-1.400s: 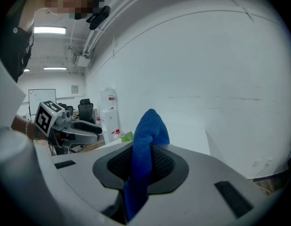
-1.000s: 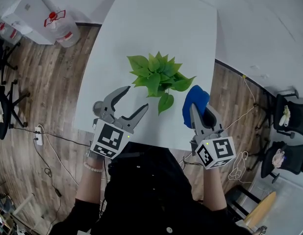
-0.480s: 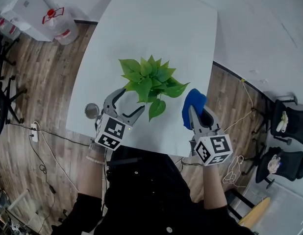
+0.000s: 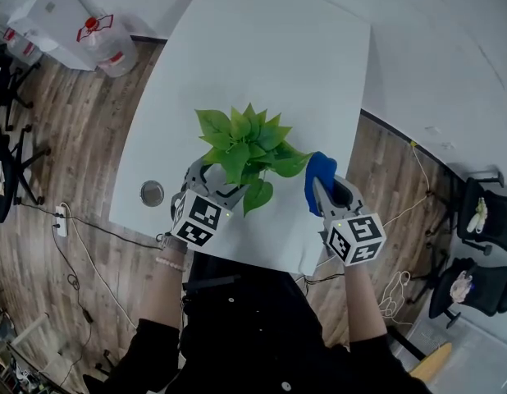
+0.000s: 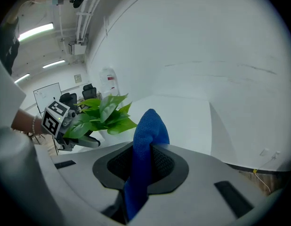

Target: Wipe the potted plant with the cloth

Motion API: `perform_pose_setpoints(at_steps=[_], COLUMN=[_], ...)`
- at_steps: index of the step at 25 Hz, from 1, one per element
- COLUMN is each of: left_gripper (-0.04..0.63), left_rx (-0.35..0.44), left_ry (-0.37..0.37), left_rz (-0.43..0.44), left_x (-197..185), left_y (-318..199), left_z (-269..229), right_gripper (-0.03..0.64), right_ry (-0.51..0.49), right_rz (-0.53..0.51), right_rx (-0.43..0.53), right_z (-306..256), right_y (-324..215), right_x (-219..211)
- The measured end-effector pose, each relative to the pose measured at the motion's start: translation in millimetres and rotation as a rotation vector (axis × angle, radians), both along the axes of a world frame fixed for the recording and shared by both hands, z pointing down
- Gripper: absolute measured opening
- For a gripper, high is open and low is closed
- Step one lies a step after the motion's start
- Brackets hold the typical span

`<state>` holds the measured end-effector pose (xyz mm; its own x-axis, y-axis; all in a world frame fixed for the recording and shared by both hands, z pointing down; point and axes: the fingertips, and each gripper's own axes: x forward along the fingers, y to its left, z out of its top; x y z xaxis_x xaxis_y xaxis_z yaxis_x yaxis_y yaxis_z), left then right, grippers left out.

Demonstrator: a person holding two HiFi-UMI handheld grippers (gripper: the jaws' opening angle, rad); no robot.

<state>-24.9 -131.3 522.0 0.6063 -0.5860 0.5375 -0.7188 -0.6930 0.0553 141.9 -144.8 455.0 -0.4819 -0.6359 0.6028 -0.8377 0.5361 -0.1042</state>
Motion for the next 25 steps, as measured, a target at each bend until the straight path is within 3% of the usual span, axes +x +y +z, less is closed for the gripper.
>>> perform_pose_setpoints(at_steps=[8, 15, 25], left_gripper=[0.354, 0.351, 0.347], left_rx=[0.014, 0.072, 0.064], left_ry=[0.036, 0.053, 0.054], left_rz=[-0.043, -0.045, -0.034], left_x=[8.5, 3.9, 4.5], left_y=[-15.9, -25.7, -22.6], left_z=[2.0, -10.8, -9.9], right_gripper=[0.095, 0.095, 0.096], right_ry=[-0.023, -0.090, -0.085], right_rz=[-0.140, -0.211, -0.383], right_rx=[0.011, 0.016, 0.004], right_z=[22.6, 26.5, 33.9], right_y=[-29.0, -59.8, -78.2], right_x=[-11.0, -25.6, -49.9])
